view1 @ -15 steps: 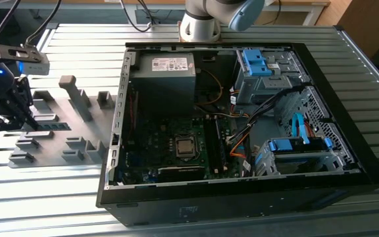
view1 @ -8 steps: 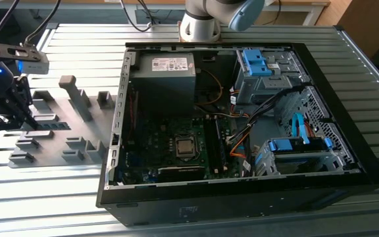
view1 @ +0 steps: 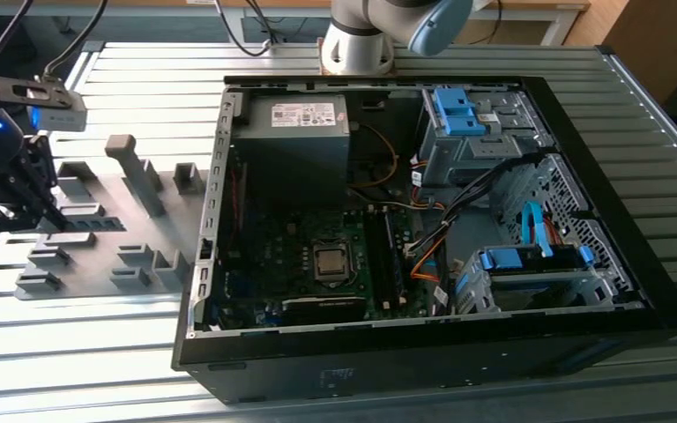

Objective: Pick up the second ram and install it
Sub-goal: 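Pick up the second ram and move it above second insertion slot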

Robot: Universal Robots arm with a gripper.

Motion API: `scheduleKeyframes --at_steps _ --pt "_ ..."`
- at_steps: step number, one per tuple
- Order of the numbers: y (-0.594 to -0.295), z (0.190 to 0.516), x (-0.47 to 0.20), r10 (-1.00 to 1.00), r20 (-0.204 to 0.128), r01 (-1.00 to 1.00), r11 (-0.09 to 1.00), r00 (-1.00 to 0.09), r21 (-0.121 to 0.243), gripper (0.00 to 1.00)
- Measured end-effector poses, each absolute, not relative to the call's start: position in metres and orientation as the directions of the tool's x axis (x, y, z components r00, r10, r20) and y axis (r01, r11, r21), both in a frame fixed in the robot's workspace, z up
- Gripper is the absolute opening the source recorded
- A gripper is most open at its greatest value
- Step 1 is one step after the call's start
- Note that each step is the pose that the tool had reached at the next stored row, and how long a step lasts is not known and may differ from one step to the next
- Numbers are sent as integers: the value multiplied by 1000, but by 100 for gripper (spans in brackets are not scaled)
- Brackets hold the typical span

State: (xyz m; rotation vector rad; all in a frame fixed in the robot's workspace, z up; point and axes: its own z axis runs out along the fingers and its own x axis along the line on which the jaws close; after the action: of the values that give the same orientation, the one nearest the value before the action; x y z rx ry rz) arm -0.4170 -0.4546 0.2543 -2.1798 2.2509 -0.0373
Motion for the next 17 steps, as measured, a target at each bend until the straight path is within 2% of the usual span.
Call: scheduleKeyframes --at_steps 17 --pt "-455 260 -417 -999 11 -999 32 -32 -23 14"
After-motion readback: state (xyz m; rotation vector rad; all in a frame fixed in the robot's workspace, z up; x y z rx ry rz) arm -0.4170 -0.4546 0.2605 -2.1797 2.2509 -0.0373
